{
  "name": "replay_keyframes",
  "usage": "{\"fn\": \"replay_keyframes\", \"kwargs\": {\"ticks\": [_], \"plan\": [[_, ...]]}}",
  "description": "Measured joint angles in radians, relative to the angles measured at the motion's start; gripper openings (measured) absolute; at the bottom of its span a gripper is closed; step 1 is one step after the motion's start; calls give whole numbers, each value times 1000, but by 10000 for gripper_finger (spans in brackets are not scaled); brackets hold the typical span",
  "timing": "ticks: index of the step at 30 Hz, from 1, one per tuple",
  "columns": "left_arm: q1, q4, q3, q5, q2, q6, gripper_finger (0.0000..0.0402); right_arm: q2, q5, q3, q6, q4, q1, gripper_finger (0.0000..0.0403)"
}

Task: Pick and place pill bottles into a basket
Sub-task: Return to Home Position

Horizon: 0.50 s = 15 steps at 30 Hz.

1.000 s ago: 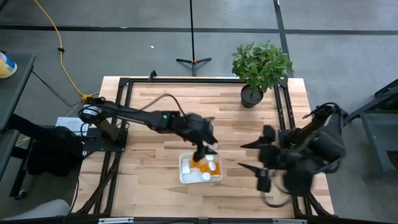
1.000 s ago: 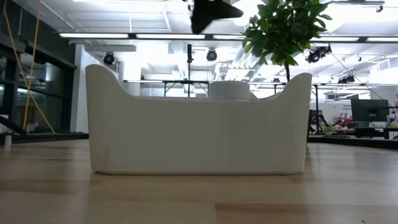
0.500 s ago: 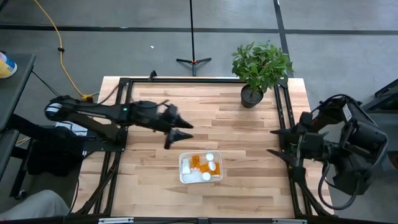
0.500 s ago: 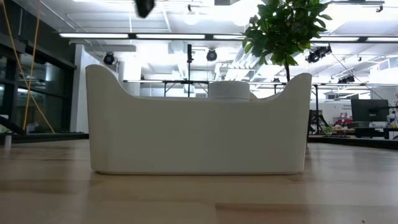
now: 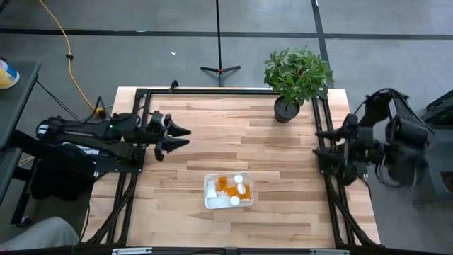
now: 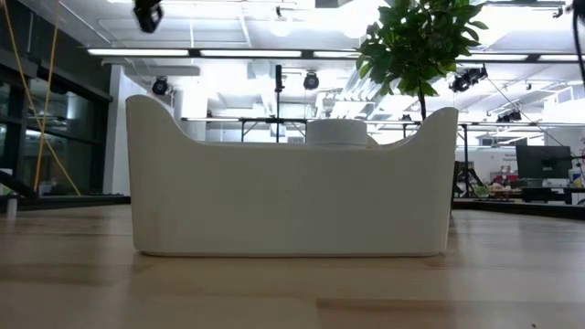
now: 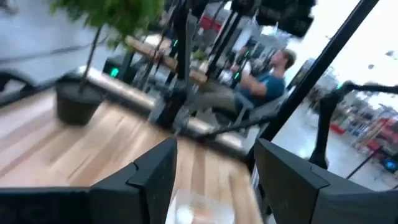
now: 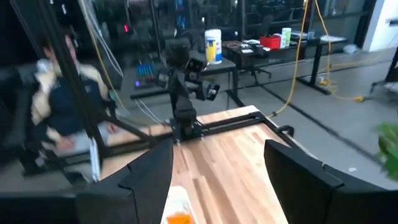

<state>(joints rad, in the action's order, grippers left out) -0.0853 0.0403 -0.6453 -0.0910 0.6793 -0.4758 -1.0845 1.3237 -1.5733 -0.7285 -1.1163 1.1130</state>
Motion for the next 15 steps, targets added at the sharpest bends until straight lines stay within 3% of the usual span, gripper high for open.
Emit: {"fn": "replay_keyframes", "kwargs": {"ticks": [8,15], "plan": [[0,-109,38,-35,-132,32,244,254,55,324,160,391,-20,243],[0,-152,102,-45,-246,34,243,371,112,547,162,553,-65,243]]}}
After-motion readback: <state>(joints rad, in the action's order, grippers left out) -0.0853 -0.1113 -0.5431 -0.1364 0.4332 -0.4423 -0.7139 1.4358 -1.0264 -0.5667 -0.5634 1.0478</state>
